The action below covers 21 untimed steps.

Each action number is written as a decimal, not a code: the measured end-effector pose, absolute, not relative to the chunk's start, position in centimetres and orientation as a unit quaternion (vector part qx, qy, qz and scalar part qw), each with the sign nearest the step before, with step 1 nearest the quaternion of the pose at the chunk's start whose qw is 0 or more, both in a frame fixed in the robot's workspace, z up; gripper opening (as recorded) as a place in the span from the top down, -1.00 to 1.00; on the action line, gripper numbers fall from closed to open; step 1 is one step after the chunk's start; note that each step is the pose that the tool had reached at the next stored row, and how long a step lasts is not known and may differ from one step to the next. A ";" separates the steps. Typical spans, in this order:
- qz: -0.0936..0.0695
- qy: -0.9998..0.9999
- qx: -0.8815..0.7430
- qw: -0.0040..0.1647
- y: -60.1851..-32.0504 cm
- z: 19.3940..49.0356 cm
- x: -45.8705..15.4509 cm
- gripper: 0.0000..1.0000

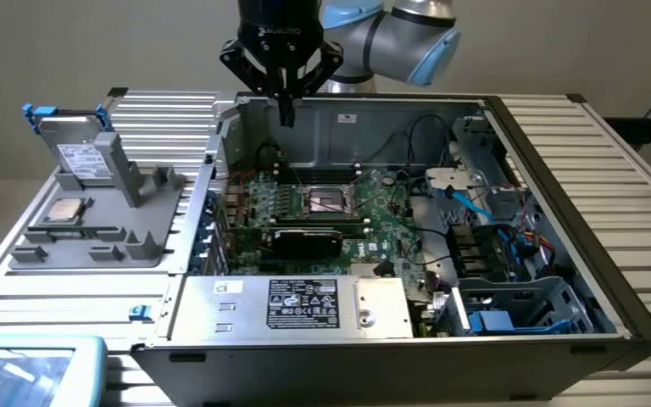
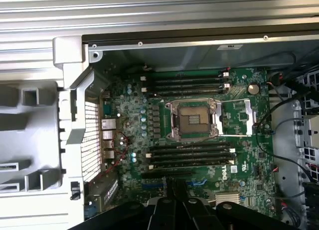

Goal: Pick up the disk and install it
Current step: 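Reach for the disk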

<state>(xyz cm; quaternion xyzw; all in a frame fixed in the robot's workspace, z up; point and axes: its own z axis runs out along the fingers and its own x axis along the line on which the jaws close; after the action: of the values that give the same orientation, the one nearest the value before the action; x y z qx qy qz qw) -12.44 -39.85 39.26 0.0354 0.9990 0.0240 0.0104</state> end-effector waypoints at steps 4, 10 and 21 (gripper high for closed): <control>0.024 0.999 0.035 0.010 -39.5 39.3 -13.9 0.79; 0.024 0.999 0.035 0.010 -38.8 39.3 -16.0 0.79; 0.024 0.999 0.035 0.008 -37.7 39.4 -19.9 0.79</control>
<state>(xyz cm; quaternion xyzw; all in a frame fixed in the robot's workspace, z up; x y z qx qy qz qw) -19.87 -37.72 39.44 0.0354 0.9991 0.0240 0.0080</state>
